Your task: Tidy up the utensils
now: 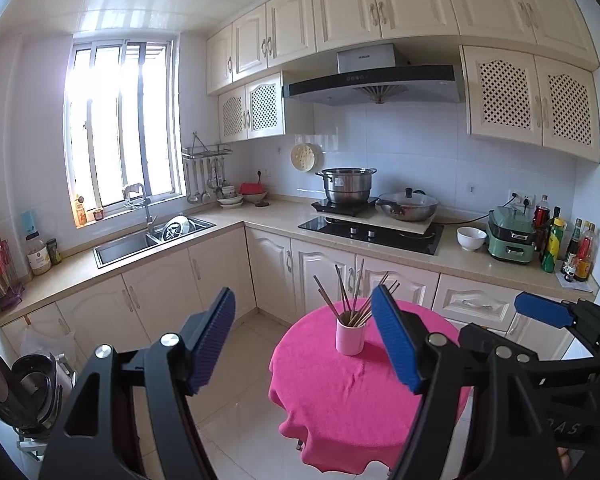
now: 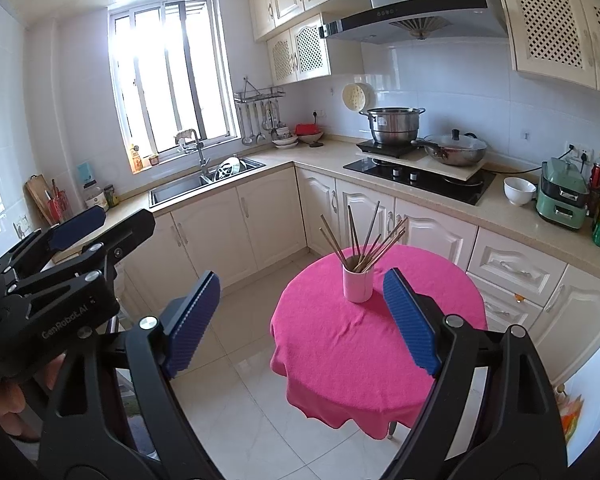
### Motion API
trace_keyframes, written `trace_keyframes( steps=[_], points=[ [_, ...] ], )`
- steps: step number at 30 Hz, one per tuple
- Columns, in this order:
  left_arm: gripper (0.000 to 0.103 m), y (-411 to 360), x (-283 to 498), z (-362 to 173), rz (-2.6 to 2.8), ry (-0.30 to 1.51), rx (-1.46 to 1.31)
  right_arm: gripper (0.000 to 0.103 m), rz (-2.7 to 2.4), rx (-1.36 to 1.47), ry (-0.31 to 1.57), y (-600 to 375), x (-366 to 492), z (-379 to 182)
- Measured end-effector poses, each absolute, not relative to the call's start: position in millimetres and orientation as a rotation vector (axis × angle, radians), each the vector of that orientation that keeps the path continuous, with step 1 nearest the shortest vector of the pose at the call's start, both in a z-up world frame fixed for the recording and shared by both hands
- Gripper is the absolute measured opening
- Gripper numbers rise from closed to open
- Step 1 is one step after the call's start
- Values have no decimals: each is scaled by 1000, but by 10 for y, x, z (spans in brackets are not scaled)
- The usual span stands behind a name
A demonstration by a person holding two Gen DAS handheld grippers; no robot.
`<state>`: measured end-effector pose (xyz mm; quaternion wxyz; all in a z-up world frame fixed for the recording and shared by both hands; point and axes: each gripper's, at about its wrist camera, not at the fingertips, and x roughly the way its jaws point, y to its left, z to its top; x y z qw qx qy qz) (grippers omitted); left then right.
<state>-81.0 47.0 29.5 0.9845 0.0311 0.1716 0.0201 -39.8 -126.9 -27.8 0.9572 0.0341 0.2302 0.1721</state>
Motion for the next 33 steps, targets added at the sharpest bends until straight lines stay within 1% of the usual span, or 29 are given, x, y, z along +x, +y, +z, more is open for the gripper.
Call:
trace_keyframes(
  steps=[33],
  points=[
    [70,509,-742,241,41,369,58,83,357,103,486,-1268,-381,-346]
  ],
)
